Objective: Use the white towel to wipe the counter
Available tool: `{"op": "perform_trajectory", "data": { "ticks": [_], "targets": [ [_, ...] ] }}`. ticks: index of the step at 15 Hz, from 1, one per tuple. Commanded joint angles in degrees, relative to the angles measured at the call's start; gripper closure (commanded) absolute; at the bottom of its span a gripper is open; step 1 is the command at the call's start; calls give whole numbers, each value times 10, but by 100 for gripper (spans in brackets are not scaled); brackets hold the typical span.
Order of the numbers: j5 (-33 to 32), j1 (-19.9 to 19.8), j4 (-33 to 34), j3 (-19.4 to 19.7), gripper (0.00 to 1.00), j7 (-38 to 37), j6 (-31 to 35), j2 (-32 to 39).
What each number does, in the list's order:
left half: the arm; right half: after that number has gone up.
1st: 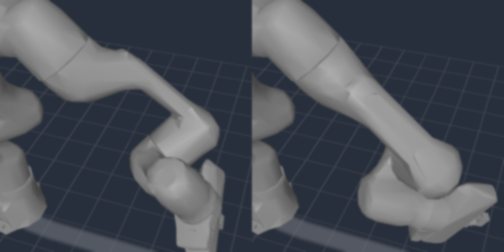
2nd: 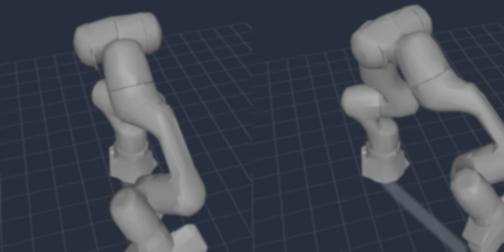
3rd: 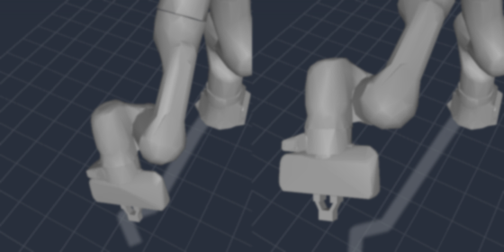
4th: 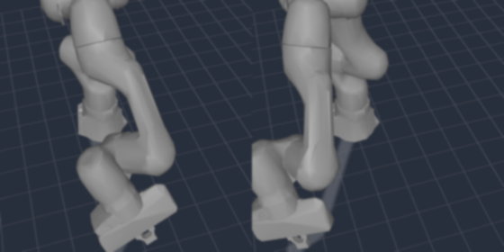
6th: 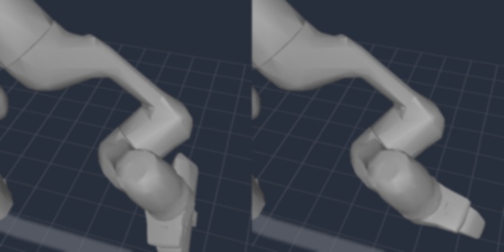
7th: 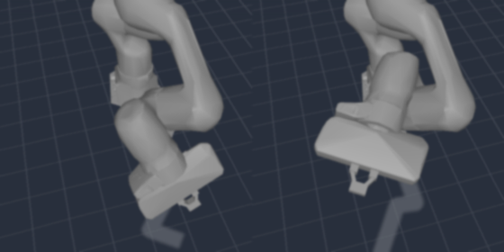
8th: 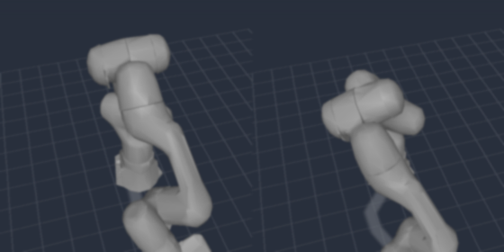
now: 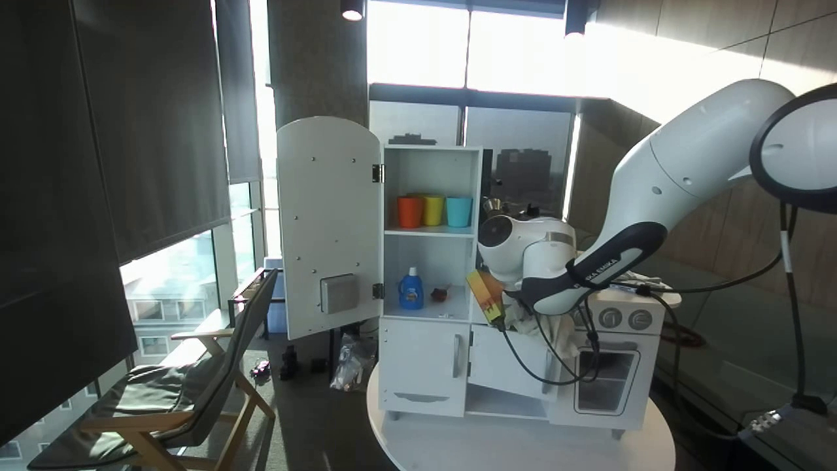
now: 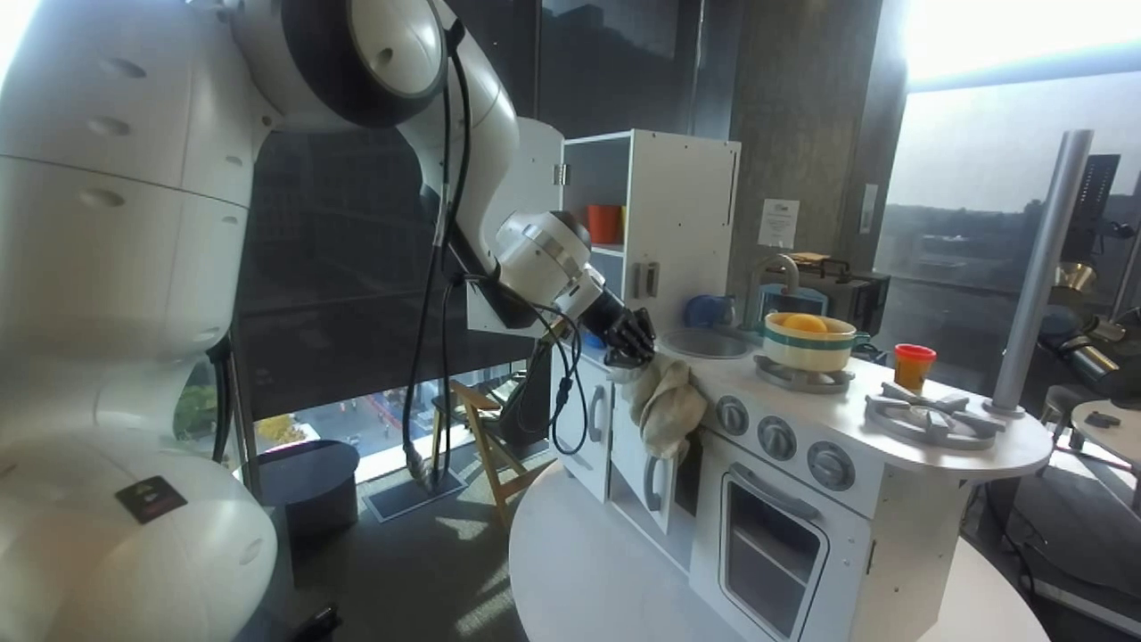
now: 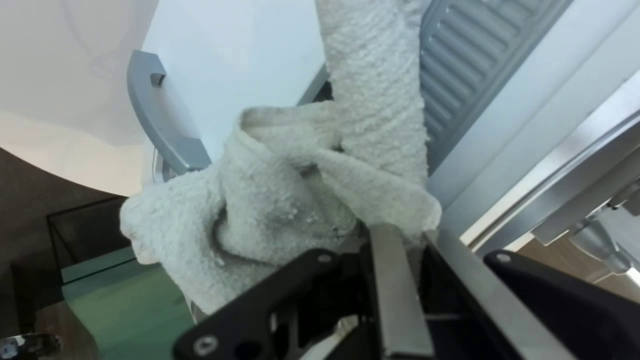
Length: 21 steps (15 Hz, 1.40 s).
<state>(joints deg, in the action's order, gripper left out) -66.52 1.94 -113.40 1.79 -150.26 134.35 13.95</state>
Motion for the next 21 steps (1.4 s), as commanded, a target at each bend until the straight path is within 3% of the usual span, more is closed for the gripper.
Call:
{"op": "perform_trajectory", "data": {
  "ticks": [1, 7, 15, 21],
  "targets": [
    [-54, 21, 21, -18, 90, 11, 23, -11],
    [-47, 23, 28, -37, 95, 48, 60, -27],
    [-32, -7, -3, -19, 95, 53, 92, -110],
    [-46, -7, 5, -23, 95, 77, 53, -206]
  ]
}}
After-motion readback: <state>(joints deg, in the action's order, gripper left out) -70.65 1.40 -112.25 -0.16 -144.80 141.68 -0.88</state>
